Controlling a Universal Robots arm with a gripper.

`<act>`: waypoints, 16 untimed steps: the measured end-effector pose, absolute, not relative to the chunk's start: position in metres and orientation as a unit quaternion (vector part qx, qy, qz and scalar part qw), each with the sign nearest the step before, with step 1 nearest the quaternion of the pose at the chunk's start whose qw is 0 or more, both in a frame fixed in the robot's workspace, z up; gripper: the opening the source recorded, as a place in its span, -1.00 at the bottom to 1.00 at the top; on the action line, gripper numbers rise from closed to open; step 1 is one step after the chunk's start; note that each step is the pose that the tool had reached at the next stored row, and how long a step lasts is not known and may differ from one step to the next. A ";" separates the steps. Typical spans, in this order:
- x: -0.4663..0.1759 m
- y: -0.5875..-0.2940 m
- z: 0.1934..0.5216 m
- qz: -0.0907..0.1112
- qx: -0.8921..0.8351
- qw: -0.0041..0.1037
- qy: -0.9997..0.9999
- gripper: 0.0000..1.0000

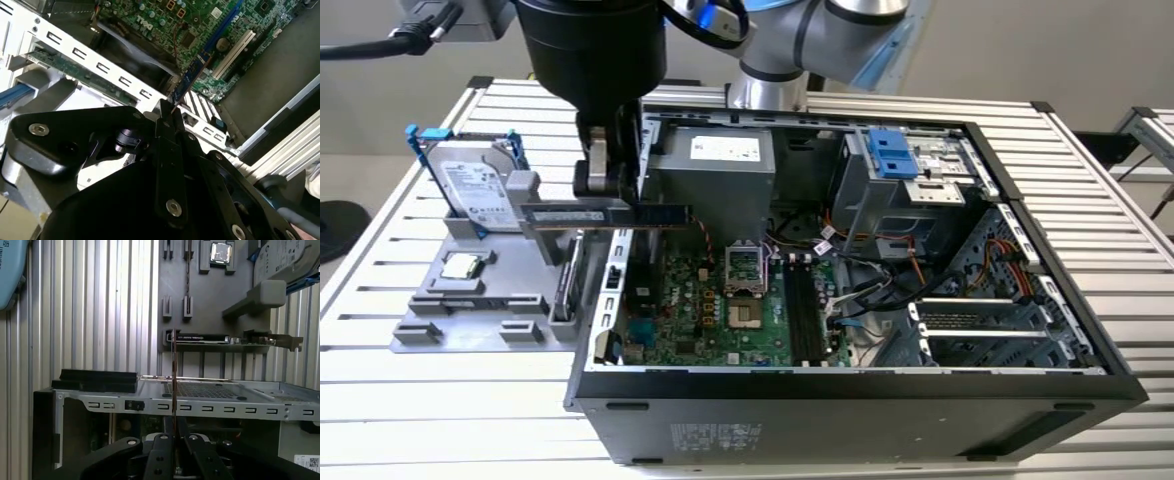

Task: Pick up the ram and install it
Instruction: 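Pick up the ram and move it above insertion slot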

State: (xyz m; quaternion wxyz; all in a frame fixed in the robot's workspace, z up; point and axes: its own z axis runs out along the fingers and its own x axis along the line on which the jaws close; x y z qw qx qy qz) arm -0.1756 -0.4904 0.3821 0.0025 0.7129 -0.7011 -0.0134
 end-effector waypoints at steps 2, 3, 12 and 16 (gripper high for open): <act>-0.173 -0.490 0.382 -0.013 0.713 0.003 -0.701 -1.00; -0.171 -0.490 0.382 -0.013 0.713 0.003 -0.701 -1.00; -0.158 -0.490 0.382 -0.013 0.713 0.003 -0.701 -1.00; -0.152 -0.490 0.382 -0.013 0.713 0.003 -0.701 -1.00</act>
